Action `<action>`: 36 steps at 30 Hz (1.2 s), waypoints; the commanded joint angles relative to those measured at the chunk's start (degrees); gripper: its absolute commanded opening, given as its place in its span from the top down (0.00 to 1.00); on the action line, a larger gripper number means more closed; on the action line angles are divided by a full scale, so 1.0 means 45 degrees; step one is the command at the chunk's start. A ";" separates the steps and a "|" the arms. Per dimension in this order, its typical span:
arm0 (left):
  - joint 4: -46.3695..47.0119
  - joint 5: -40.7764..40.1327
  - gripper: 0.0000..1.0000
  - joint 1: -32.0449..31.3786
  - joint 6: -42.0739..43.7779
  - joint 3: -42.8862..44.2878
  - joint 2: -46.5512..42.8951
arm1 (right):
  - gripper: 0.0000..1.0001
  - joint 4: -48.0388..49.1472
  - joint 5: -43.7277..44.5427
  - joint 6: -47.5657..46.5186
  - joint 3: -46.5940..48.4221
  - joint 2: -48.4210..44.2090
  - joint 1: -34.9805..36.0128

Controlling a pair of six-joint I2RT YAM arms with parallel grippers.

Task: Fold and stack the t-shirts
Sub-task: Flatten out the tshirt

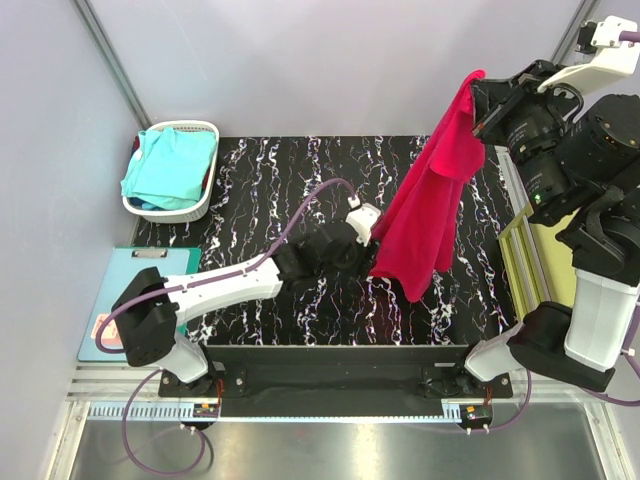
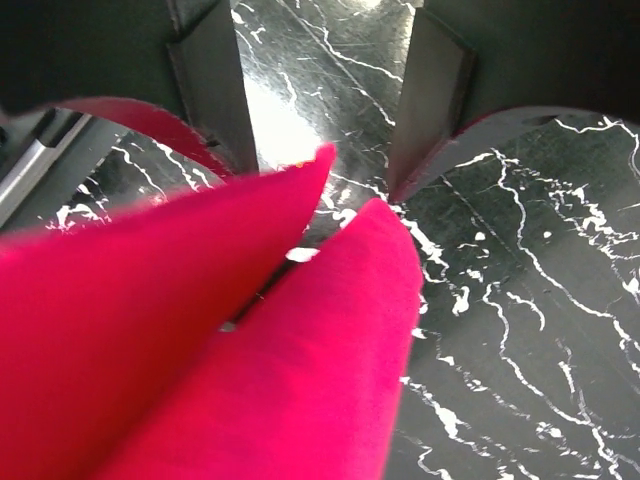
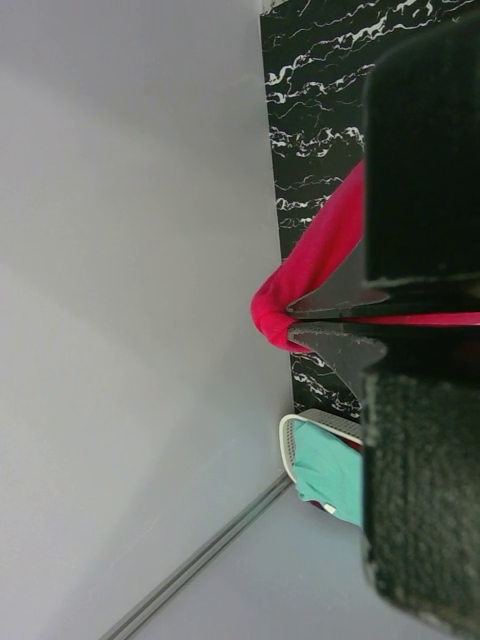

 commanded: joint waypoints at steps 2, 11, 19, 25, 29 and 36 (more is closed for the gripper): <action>0.0853 0.1021 0.46 0.0200 -0.0517 0.0063 -0.0031 | 1.00 0.0577 -0.0049 0.0263 -0.0166 -0.0367 0.0048; 0.0912 0.1412 0.62 0.0200 -0.0987 -0.0151 -0.0168 | 1.00 0.0557 -0.0068 0.0165 -0.0128 -0.0309 0.0068; 0.0717 0.1296 0.99 0.0200 -0.1319 -0.0503 -0.0966 | 1.00 0.0557 0.0029 0.0087 -0.0303 -0.0347 0.0068; -0.1176 -0.0344 1.00 0.0317 -0.1106 -0.0094 -0.2761 | 1.00 0.0576 0.0439 -0.0011 -0.0947 -0.0601 0.0068; -0.2929 -0.1222 1.00 0.0765 -0.0695 0.1248 -0.3644 | 1.00 0.0635 0.0635 -0.0108 -0.1319 -0.0621 0.0048; -0.6213 -0.3155 1.00 0.2210 0.0301 0.5838 -0.3607 | 1.00 0.0674 0.1315 0.0047 -0.2372 -0.0563 0.0048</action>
